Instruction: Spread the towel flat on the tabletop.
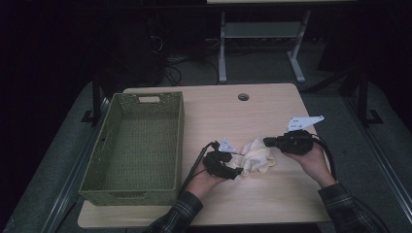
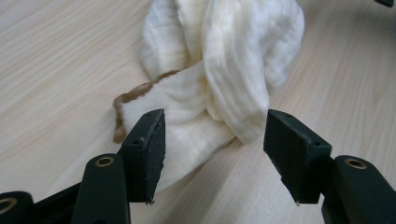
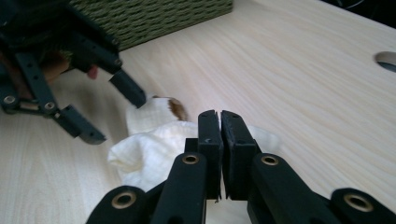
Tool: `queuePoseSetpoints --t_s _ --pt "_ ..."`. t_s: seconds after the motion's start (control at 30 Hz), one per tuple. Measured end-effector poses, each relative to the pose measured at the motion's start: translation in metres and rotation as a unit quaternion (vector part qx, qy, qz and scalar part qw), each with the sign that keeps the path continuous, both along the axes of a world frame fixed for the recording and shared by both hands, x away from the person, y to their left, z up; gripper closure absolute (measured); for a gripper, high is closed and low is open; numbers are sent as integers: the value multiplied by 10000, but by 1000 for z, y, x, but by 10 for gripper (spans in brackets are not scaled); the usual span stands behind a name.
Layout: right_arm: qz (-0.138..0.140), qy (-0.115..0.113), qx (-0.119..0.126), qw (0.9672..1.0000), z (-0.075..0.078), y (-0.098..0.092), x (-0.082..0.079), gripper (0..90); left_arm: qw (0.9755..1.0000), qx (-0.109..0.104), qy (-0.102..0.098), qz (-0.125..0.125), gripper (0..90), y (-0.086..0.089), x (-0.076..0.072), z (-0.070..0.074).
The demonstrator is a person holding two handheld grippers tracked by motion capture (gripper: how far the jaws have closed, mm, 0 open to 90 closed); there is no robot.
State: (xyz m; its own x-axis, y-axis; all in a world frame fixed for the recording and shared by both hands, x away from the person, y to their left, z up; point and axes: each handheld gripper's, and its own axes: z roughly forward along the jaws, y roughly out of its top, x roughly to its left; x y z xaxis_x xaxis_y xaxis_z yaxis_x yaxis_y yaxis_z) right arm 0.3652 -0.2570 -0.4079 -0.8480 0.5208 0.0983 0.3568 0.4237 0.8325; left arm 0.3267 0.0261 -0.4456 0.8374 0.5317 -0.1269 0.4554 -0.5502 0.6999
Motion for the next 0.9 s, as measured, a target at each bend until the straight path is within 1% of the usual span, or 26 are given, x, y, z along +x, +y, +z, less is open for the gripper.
queuePoseSetpoints --t_s 0.07,0.1,0.2,0.23,0.27,0.3,0.33,0.4,0.5,0.6,0.63,0.67,0.7,0.77,0.83,0.9 --pt "-71 -47 5 10000 2 -6 1 871 10000 29 -5 -75 385 -1 0 0" --pt "-94 -56 13 9999 2 -9 2 872 9999 37 25 -91 385 -2 -1 -1" --pt "-187 -72 5 9998 4 -15 3 872 9999 41 -20 -152 384 -3 -2 -1" --pt "-204 -76 4 9998 4 -17 4 872 9999 -11 -10 -125 384 -4 -3 -1" --pt "-245 -92 -2 9997 4 -20 4 872 9998 54 -25 -179 384 -4 -2 -1" --pt "-276 -94 5 9996 5 -22 4 872 9998 35 13 -177 384 -5 -3 -2" --pt "-302 -107 19 9995 5 -24 5 872 9998 27 -10 -192 384 -6 -3 -2" --pt "-344 -107 36 9993 6 -29 5 872 9996 97 -43 -258 384 -8 -2 -3" --pt "-415 -119 38 9991 8 -36 5 872 9997 107 30 -239 384 -9 -1 -5" --pt "-533 -174 50 9984 11 -45 4 872 9997 114 -52 -218 384 -5 1 -3" --pt "-586 -192 62 9981 13 -49 4 873 9998 92 -33 -159 384 -4 1 -3" --pt "-586 -192 62 9981 13 -49 4 873 9998 92 -33 -159 384 -4 1 -3" --pt "-691 -220 103 9973 15 -57 4 872 9999 65 -73 -60 385 1 2 -1" --pt "-789 -218 145 9965 17 -65 5 873 10000 27 -83 -11 386 3 3 0" --pt "-835 -226 189 9961 18 -71 5 873 10000 26 -94 -3 387 4 3 1" --pt "-874 -225 198 9957 18 -74 5 873 10000 30 -56 -20 390 3 2 1"
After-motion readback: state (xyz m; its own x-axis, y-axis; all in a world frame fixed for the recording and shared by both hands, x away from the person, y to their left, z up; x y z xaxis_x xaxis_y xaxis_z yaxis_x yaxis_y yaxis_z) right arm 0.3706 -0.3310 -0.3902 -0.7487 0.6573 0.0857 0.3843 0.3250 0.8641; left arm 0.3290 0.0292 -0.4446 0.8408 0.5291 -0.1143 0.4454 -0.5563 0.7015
